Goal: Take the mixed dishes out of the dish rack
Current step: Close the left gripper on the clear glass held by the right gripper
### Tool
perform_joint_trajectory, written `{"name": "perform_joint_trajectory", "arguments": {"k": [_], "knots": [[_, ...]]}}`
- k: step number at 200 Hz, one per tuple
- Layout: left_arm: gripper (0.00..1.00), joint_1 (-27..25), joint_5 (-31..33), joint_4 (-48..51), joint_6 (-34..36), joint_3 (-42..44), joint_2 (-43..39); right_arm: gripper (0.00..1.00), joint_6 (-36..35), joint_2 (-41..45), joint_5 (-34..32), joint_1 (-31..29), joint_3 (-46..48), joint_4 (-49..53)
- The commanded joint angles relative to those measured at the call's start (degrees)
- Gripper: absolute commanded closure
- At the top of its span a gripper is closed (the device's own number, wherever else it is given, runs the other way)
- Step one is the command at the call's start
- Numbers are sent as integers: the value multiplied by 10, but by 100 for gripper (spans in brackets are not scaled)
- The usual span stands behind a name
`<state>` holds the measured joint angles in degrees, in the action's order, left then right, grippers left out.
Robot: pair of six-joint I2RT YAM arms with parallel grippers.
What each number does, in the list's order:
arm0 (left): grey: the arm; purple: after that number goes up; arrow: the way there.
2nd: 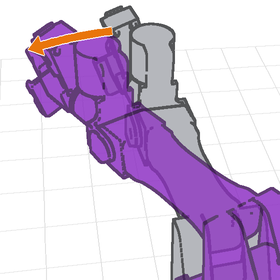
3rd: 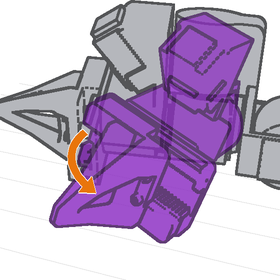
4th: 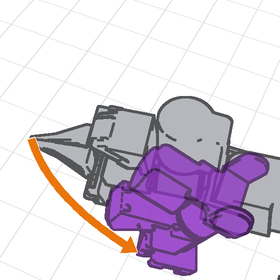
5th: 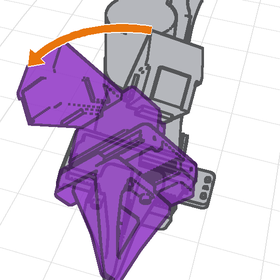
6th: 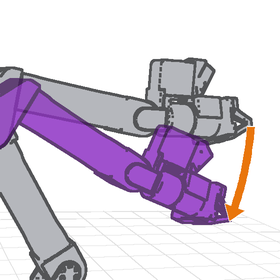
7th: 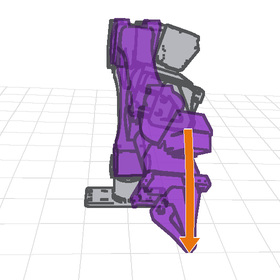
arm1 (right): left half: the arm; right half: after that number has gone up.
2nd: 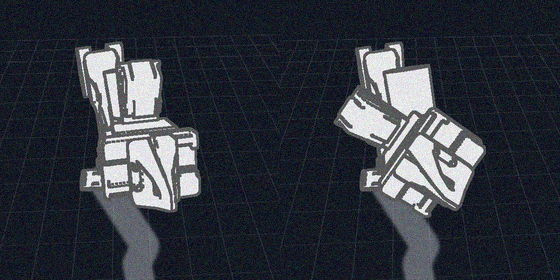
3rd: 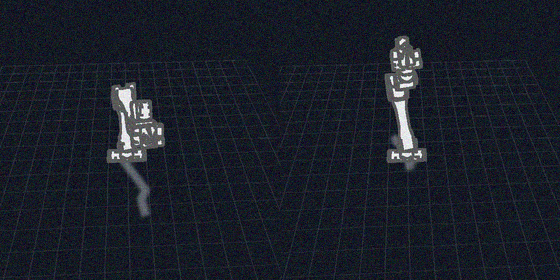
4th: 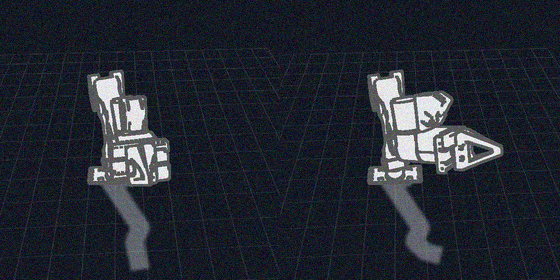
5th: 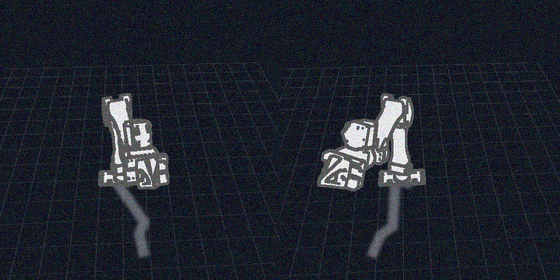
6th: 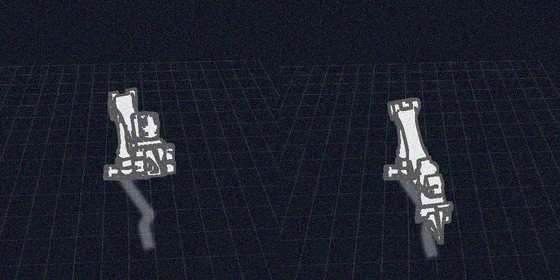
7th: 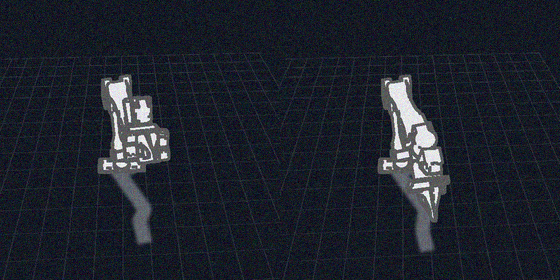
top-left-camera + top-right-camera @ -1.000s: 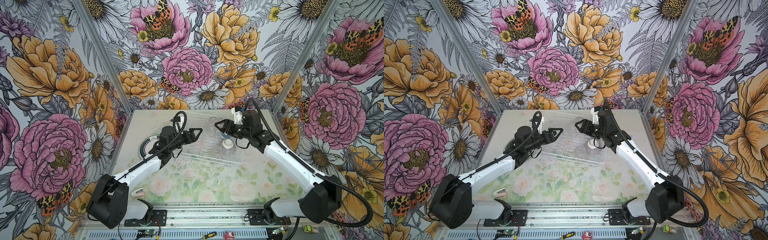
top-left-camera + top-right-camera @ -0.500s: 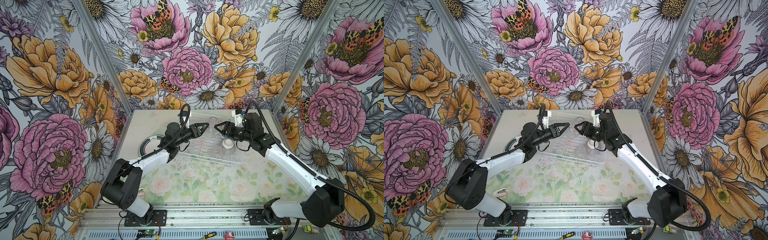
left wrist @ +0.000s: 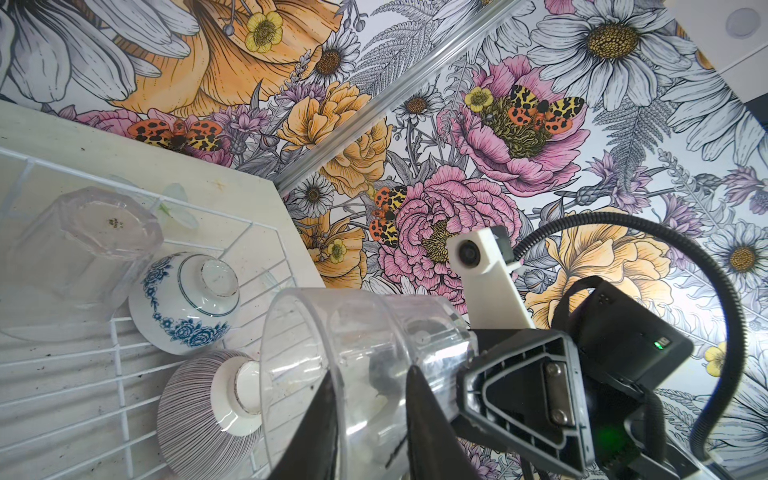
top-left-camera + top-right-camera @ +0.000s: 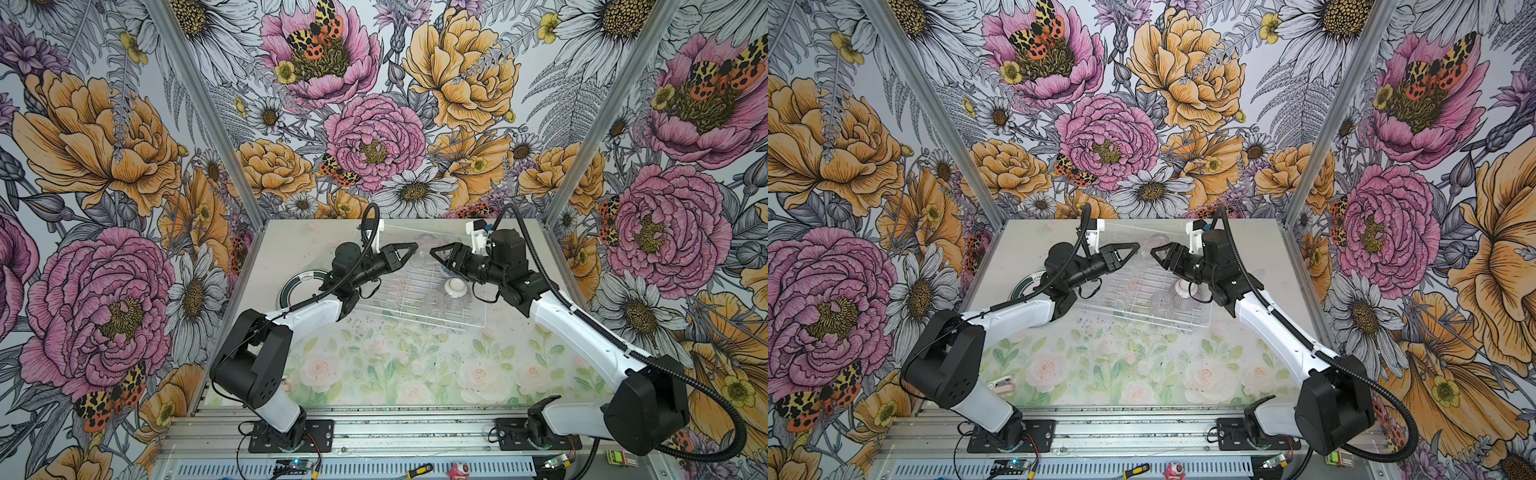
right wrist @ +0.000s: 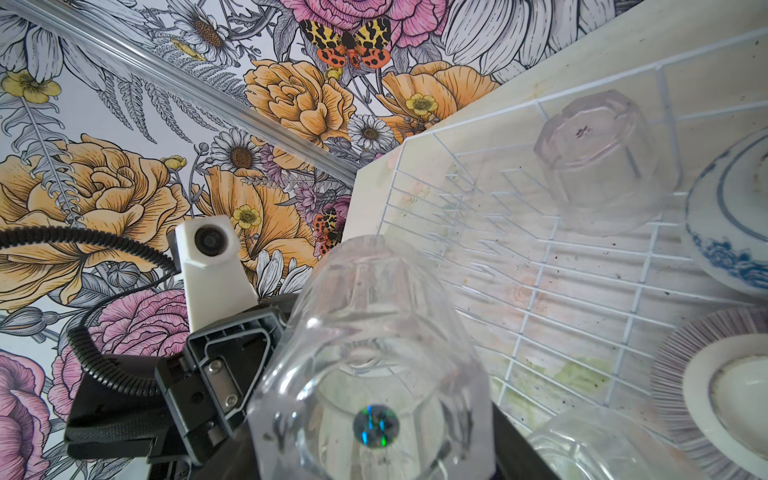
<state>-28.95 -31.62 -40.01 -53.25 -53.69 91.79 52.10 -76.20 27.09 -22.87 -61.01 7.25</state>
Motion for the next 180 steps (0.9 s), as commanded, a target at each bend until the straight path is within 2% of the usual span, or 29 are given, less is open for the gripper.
{"name": "perform_joint_trajectory", "arguments": {"k": [1,62,110,133,157,180], "knots": [[70,-19,-52,-49,3,1,6,67,6,-1,26,-2,7,-54],[69,-37,-71,-74,-10,10,18,67,4,-6,37,10,13,-64],[70,-47,-75,-29,23,14,4,66,1,-23,63,21,7,-60],[76,-51,-69,-3,45,13,-3,66,-2,-27,72,22,7,-61],[98,-49,-51,15,45,5,1,60,-4,-17,64,21,17,-62],[100,-49,-33,19,44,-3,7,58,-1,3,54,21,32,-68]]}}
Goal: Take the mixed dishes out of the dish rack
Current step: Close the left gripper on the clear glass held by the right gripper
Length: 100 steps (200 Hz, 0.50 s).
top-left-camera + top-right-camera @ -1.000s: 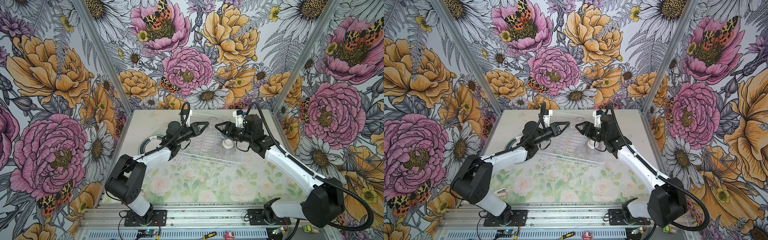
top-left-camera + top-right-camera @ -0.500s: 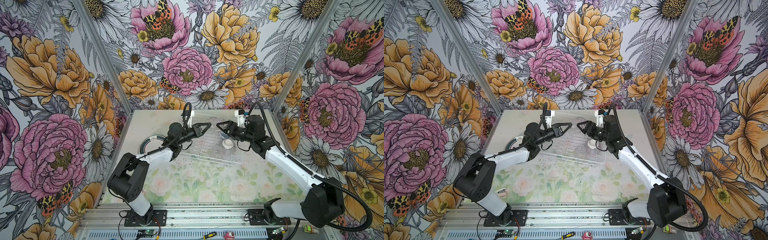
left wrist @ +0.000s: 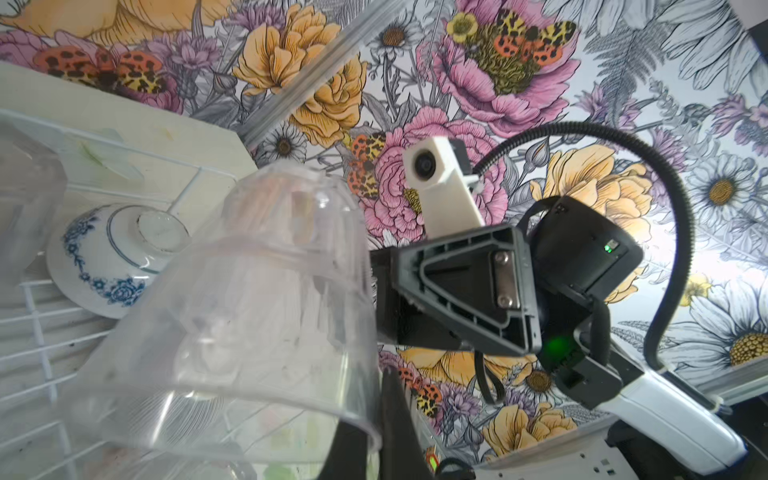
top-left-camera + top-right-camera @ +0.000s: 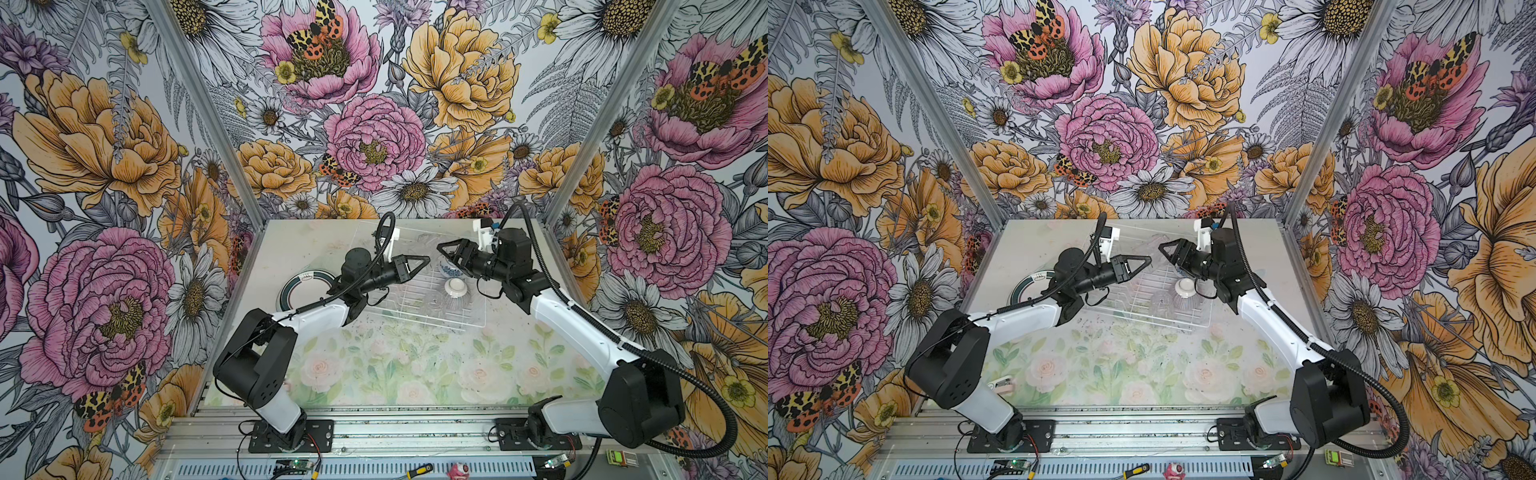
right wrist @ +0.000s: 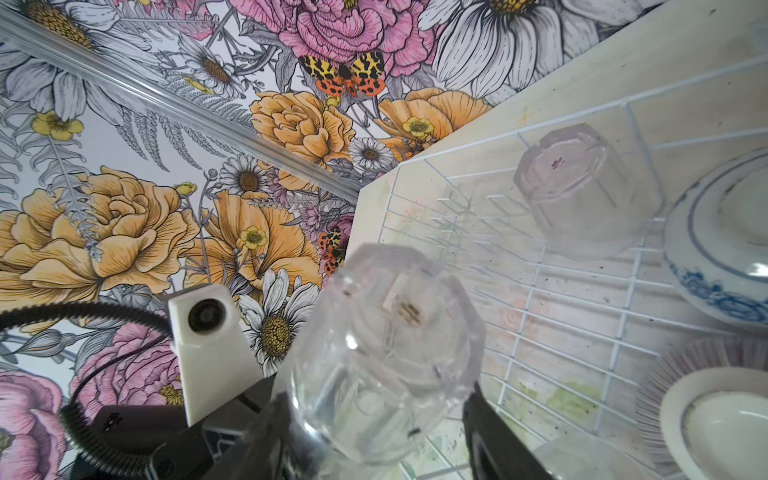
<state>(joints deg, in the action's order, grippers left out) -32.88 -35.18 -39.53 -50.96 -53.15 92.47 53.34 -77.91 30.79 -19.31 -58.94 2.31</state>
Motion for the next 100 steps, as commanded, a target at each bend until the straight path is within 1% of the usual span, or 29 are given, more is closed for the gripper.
{"name": "perform_joint_trajectory", "arguments": {"k": [1,12,30,50,79,100], "knots": [[100,-10,3,14,21,-9,0,58,-13,21,17,-14,13,-19],[100,-10,6,15,20,-17,2,50,-15,34,9,-14,21,-18],[100,-10,31,27,20,-26,0,42,-27,52,-7,-13,30,-18],[100,-8,62,89,48,-50,-6,31,-30,66,-23,-9,34,-14],[100,8,120,220,117,-99,-22,24,-50,94,-60,-8,52,-14],[100,34,176,314,162,-139,-34,23,-69,115,-88,-8,71,-16]]}}
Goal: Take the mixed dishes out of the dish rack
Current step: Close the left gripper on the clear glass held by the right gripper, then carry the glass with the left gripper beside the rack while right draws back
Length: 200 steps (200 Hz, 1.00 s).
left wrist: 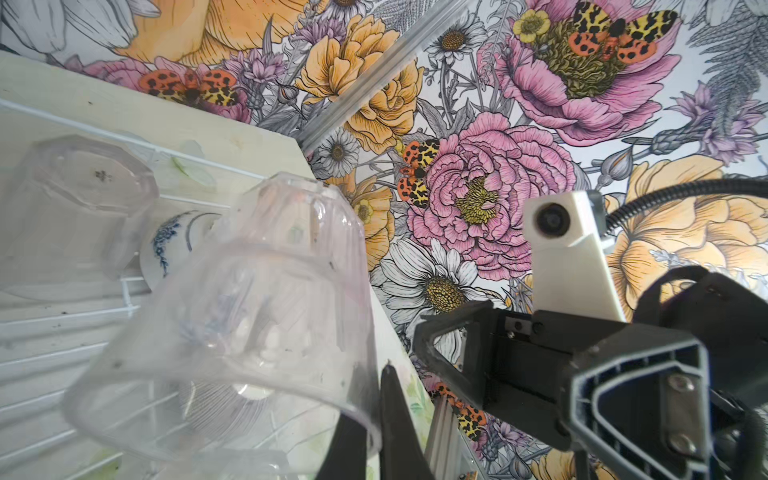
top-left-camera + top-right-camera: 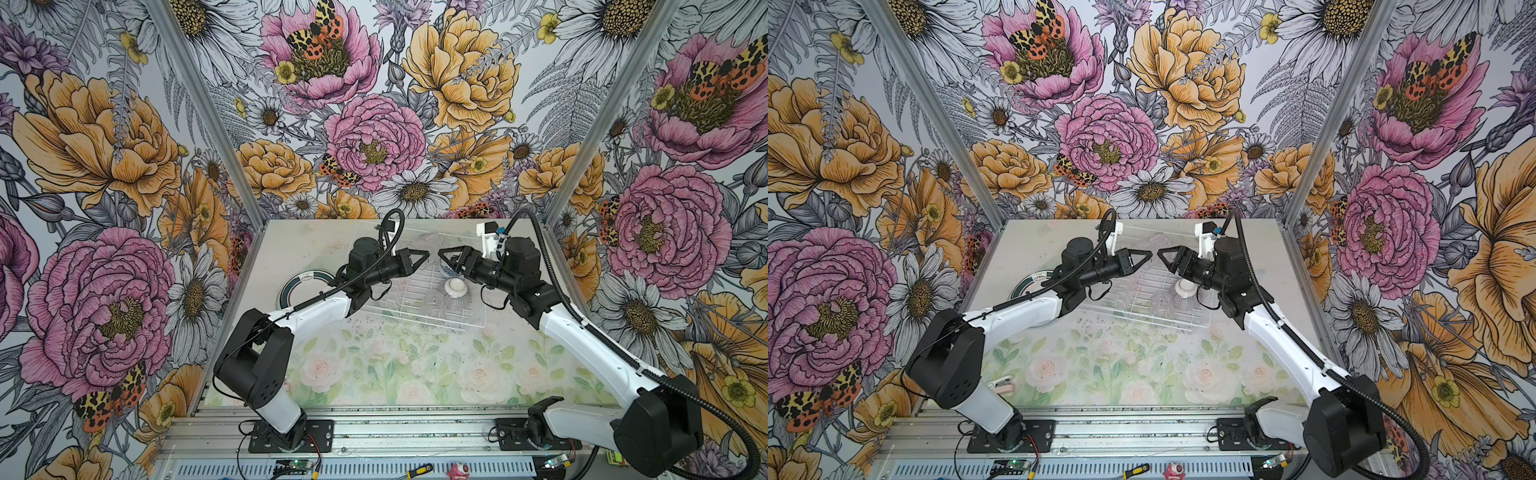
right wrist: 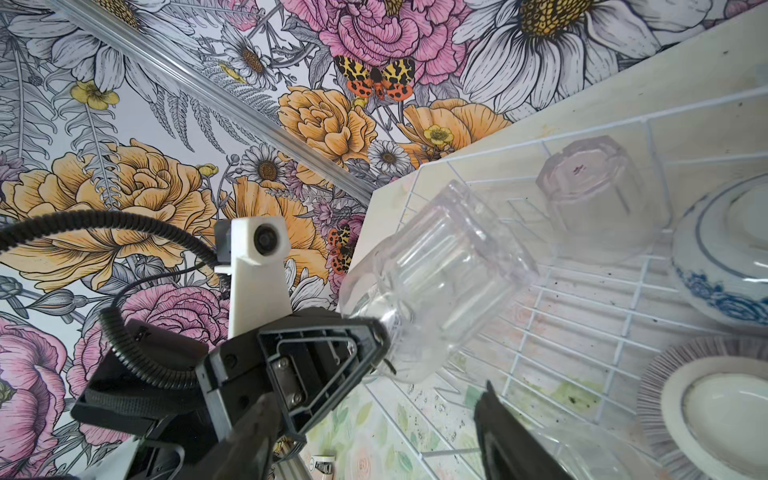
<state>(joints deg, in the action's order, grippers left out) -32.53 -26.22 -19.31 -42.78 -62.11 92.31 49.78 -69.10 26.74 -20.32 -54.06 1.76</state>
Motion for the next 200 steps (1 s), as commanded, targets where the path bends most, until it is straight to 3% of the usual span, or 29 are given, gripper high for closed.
{"name": "perform_joint_trajectory", "arguments": {"k": [1,37,68,106,164,200], "knots": [[100,32,89,118,83,-53,-33,23,-35,28,-49,3,23,-10],[100,108,224,269,157,-135,-22,21,-67,69,-108,1,65,-29],[100,190,263,310,167,-175,12,20,-86,99,-139,-1,95,-44],[100,250,319,365,201,-248,91,18,-97,131,-171,-5,138,-62],[100,304,372,547,255,-483,294,18,-101,180,-171,-5,175,-58],[100,329,344,675,260,-642,384,17,-98,220,-180,-7,199,-45]]}}
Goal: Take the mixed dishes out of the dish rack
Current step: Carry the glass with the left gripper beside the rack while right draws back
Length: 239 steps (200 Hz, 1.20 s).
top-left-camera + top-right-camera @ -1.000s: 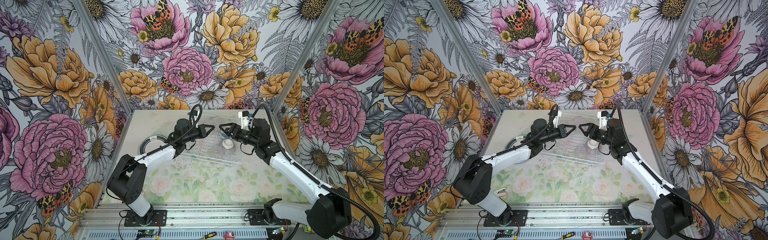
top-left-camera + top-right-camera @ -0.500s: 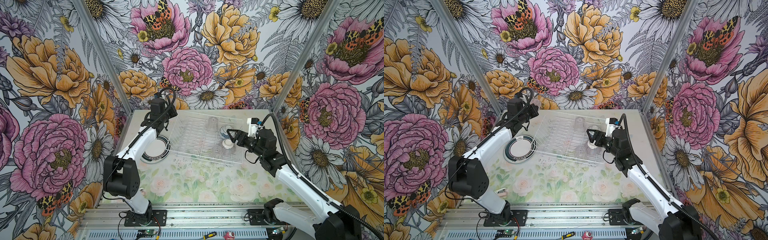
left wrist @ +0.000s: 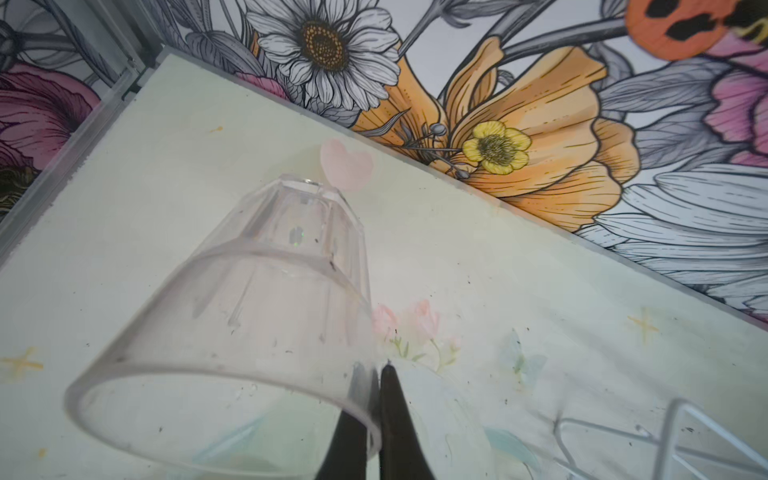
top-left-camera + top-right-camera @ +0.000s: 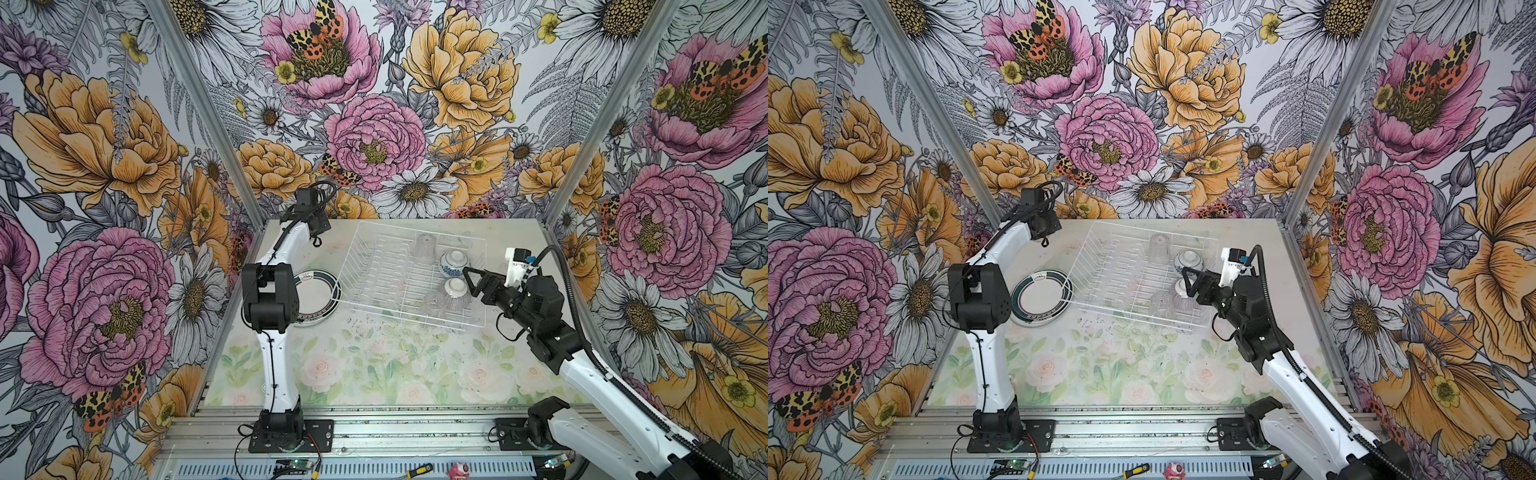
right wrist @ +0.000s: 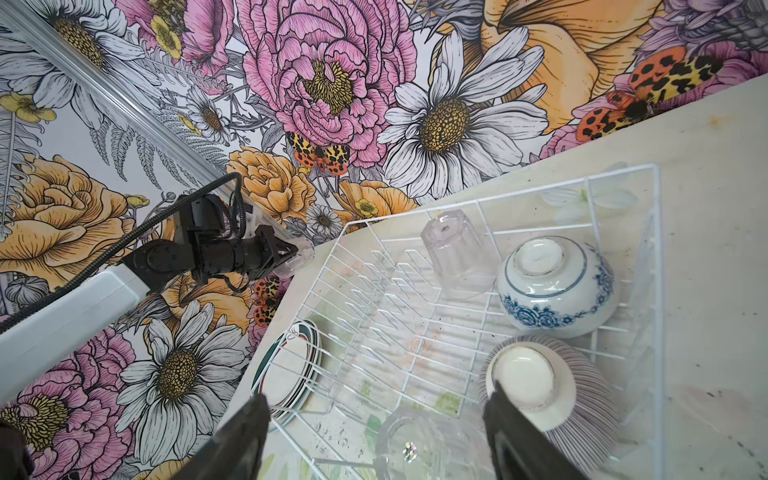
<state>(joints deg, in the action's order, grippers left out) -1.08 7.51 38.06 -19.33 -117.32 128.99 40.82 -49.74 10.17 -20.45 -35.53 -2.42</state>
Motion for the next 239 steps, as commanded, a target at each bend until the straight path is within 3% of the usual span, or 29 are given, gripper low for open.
{"name": "perform_joint_trajectory", "arguments": {"k": [1,52,143,239], "knots": [[100,15,7,104,25,-94,19,17,-8,28,-15,-6,15,-3],[100,38,-18,214,40,-216,82,17,-8,56,-15,-6,34,15],[100,55,-21,232,74,-121,51,17,-6,66,-19,-7,51,19],[100,66,-58,268,88,-127,43,17,4,44,-14,-7,52,15]]}}
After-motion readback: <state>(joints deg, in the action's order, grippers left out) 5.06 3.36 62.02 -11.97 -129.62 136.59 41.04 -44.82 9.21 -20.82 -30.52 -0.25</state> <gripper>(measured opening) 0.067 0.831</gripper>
